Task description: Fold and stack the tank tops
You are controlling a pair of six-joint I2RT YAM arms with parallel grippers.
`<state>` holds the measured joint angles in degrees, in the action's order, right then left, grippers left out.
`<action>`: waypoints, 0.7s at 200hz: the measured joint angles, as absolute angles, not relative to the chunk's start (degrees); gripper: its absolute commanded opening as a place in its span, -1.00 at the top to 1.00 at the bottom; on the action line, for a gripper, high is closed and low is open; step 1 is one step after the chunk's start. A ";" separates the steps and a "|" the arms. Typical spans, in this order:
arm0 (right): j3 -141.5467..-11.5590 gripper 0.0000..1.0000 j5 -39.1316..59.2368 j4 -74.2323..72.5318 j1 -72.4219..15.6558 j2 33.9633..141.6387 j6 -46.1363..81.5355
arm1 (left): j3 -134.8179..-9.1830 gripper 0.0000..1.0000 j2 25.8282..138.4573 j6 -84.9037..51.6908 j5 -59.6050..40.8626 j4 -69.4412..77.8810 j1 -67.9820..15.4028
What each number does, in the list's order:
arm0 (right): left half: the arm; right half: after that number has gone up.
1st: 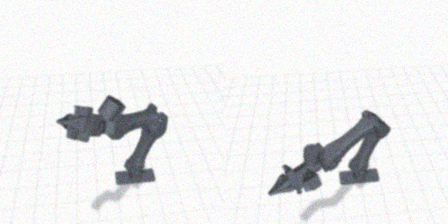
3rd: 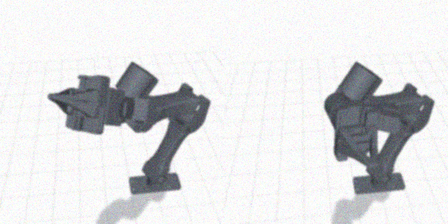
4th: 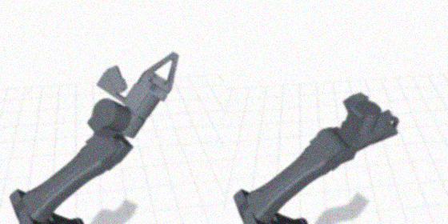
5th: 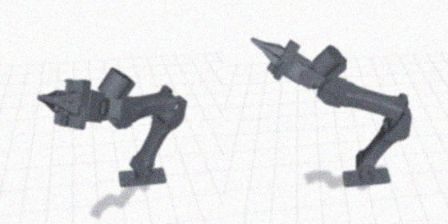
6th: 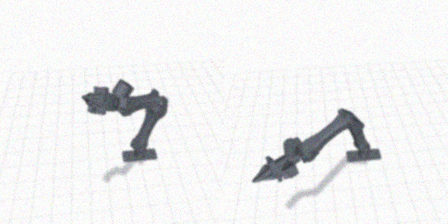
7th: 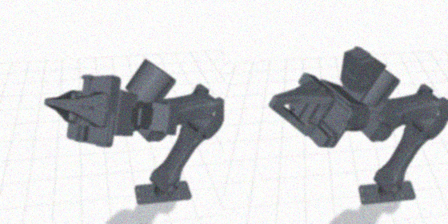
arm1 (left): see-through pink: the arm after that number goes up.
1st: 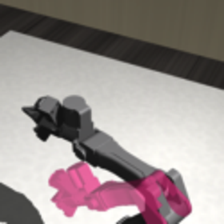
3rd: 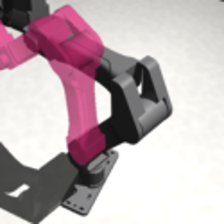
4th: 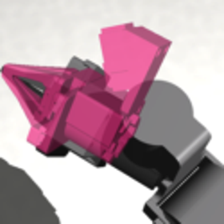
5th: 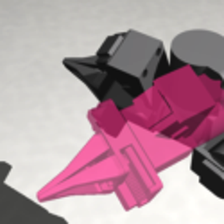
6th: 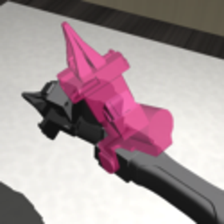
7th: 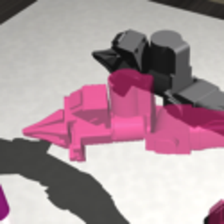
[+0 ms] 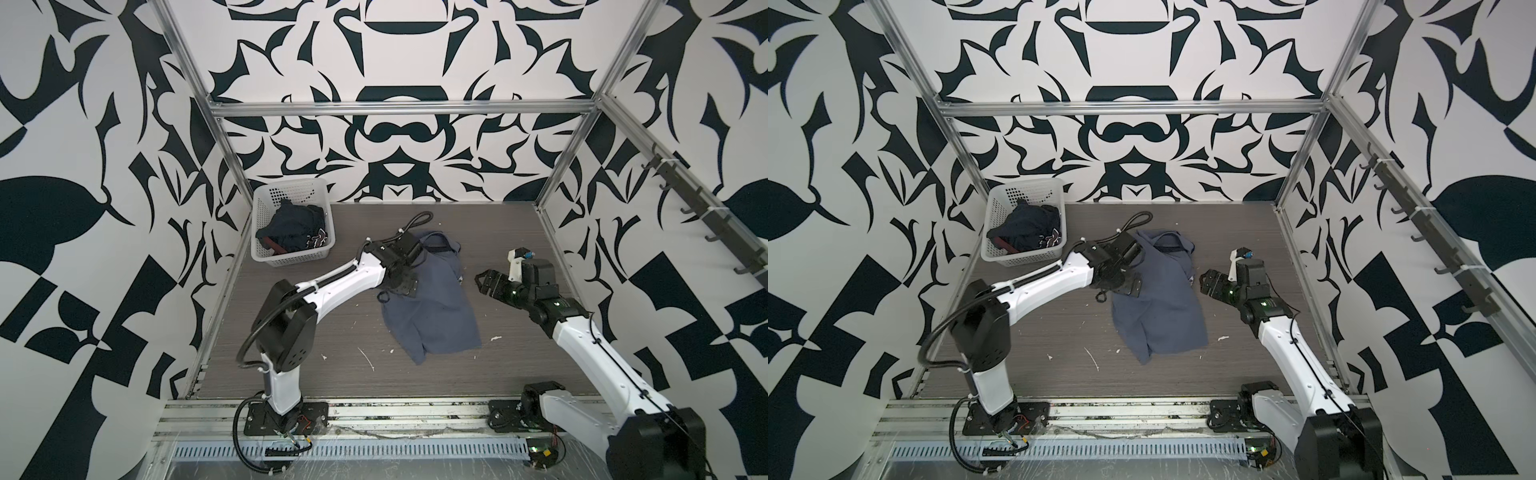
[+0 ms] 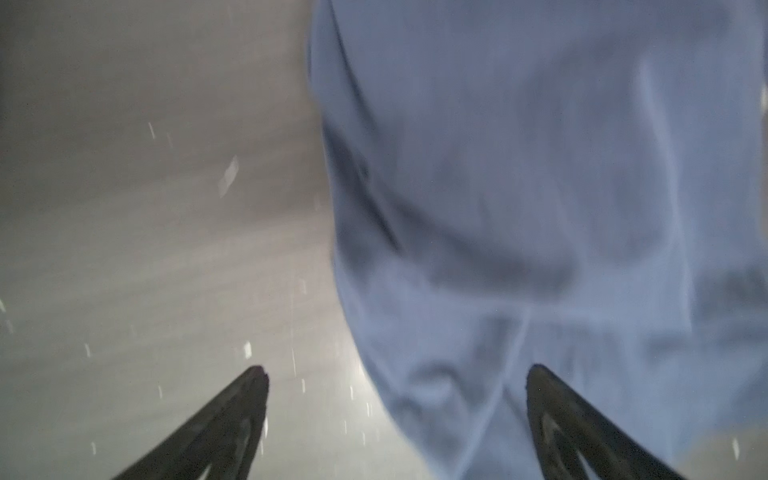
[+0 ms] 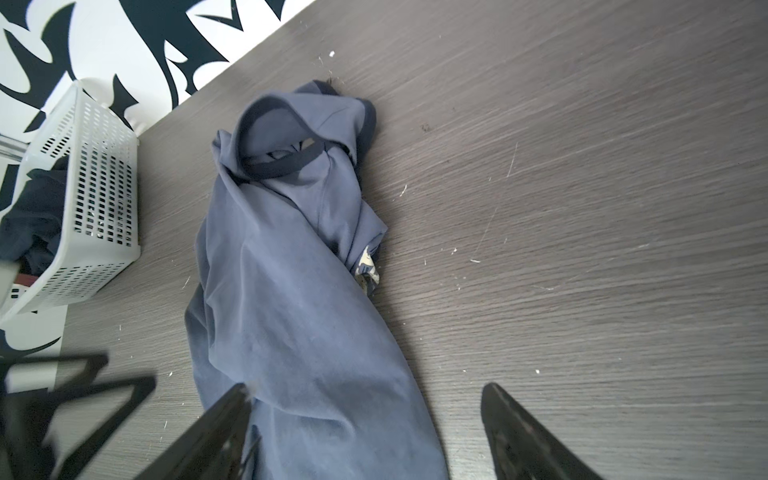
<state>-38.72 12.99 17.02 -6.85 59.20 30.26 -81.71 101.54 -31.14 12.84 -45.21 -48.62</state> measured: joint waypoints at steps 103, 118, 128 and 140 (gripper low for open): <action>-37.36 -0.69 12.36 10.48 -20.88 77.25 39.70 | -66.76 -0.73 105.43 -45.25 6.44 -31.07 -46.68; -37.32 -0.67 12.23 8.34 -25.12 80.34 41.65 | -66.92 -0.60 105.95 -44.58 6.85 -28.97 -43.44; -37.30 -0.64 12.29 6.81 -27.64 82.28 42.94 | -67.51 -0.56 106.56 -43.64 7.01 -28.01 -41.32; -37.54 -0.62 12.01 4.49 -30.74 84.07 44.36 | -68.86 -0.55 107.79 -42.04 7.60 -26.61 -38.15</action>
